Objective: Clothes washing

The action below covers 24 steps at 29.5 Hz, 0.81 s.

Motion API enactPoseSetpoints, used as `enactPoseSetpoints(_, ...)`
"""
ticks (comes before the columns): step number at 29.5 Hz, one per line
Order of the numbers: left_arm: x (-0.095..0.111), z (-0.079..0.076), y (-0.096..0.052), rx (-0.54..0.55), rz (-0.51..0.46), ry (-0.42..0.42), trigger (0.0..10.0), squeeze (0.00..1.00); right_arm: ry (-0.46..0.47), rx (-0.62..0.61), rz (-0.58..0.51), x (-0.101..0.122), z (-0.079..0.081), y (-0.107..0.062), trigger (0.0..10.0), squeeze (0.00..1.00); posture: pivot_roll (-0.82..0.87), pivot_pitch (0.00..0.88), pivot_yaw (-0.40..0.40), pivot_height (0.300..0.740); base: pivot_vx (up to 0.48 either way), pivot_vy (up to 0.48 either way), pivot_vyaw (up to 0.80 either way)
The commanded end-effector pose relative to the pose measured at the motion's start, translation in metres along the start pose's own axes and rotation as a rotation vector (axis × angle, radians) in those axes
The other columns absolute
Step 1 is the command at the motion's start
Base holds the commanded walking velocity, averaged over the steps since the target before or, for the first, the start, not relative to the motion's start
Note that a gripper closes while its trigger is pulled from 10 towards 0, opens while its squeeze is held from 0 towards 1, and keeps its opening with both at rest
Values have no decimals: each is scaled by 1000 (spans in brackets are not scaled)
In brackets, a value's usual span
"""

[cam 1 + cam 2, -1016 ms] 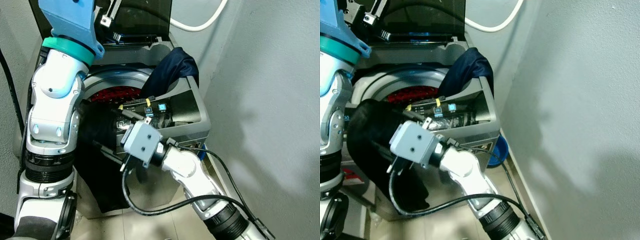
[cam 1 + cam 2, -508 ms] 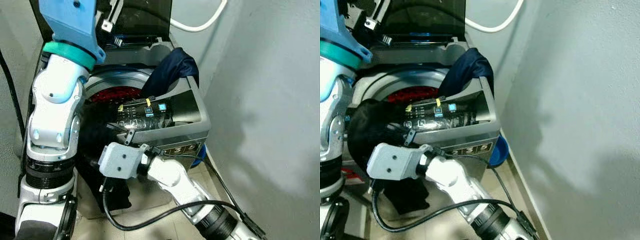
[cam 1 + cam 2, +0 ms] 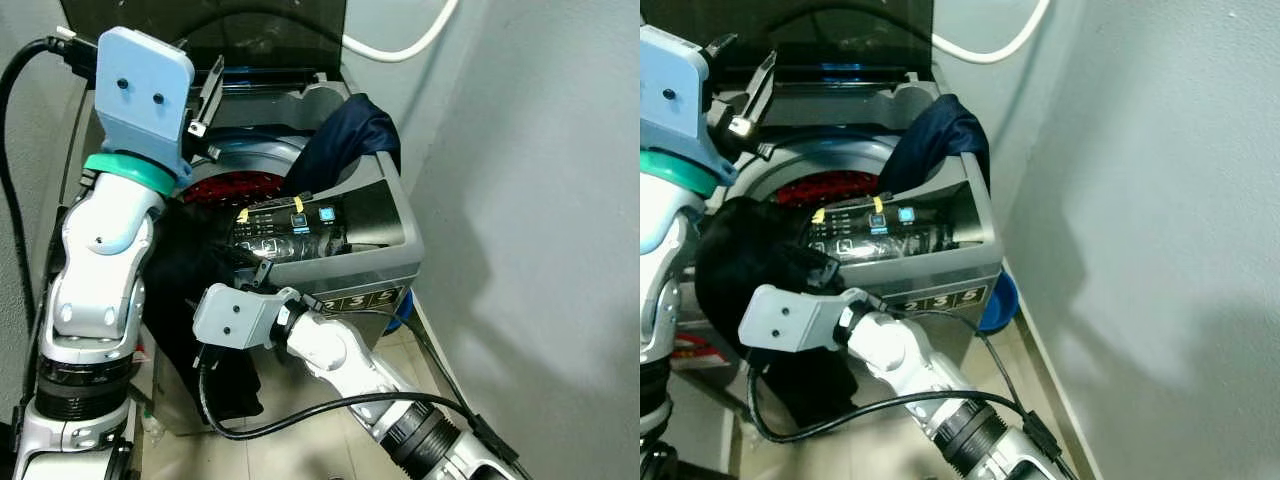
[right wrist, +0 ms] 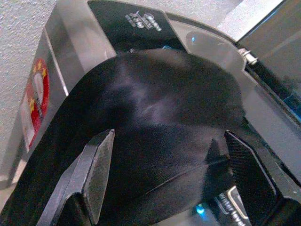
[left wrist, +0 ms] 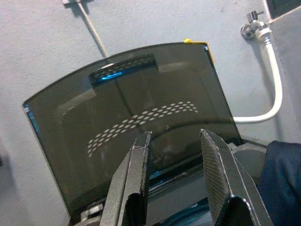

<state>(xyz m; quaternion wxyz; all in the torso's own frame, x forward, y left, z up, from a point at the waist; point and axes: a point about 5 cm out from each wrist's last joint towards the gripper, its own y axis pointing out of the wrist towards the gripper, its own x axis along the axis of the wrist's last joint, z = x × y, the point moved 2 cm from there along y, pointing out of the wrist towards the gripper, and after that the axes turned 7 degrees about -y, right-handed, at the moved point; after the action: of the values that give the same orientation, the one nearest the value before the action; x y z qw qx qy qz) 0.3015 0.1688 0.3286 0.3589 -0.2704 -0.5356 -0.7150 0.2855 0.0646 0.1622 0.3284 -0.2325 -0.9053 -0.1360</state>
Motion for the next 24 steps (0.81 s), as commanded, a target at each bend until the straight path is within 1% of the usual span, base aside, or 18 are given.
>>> enactPoseSetpoints(1,-5,6,-10,12,33,44,10000,0,-8,8,-5,-1,3,1,10000,0,123,51,-13,740,0,0,0)
enactPoseSetpoints(4,-6,8,-12,13,39,55,10000,0,-15,11,-5,-1,4,2,10000,0,125,51,-15,740,0,0,0)
enactPoseSetpoints(5,-5,9,-12,19,39,60,10000,0,-27,10,4,-2,4,2,8118,0,128,51,-19,740,0,0,0)
enactPoseSetpoints(6,-5,9,-12,19,39,60,10000,0,-27,10,4,-2,4,2,8118,0,128,51,-19,740,0,0,0)
enactPoseSetpoints(7,-5,10,-12,24,37,62,10000,0,-45,6,12,-4,4,3,4863,0,128,50,-21,740,0,0,0)
enactPoseSetpoints(8,-4,11,-11,29,34,62,10000,0,-69,1,17,-5,3,3,4471,0,128,50,-21,740,0,0,0)
enactPoseSetpoints(10,-4,11,-11,29,34,62,10000,0,-69,1,17,-5,3,3,4471,0,128,50,-21,740,0,0,0)
enactPoseSetpoints(11,-4,11,-10,31,32,61,10000,0,-94,2,19,-6,2,2,2549,0,125,47,-22,740,0,0,0)
enactPoseSetpoints(12,-3,10,-10,31,31,60,10000,0,-114,2,21,-7,2,2,980,0,122,47,-21,740,0,0,0)
enactPoseSetpoints(14,-3,10,-10,31,31,60,10000,0,-114,2,21,-7,2,2,980,0,122,47,-21,740,0,0,0)
enactPoseSetpoints(15,-3,10,-10,32,31,60,10000,0,-132,-3,23,-8,1,1,0,0,121,46,-20,740,0,0,0)
enactPoseSetpoints(17,-3,10,-10,32,31,60,10000,0,-132,-3,23,-8,1,1,0,0,121,46,-20,740,0,0,0)
enactPoseSetpoints(21,-1,9,-8,36,27,48,10000,0,-164,-6,31,-11,0,-1,0,0,117,45,-21,740,0,0,0)
enactPoseSetpoints(24,-1,9,-8,36,27,48,10000,0,-164,-6,31,-11,0,-1,0,0,117,45,-21,740,0,0,0)
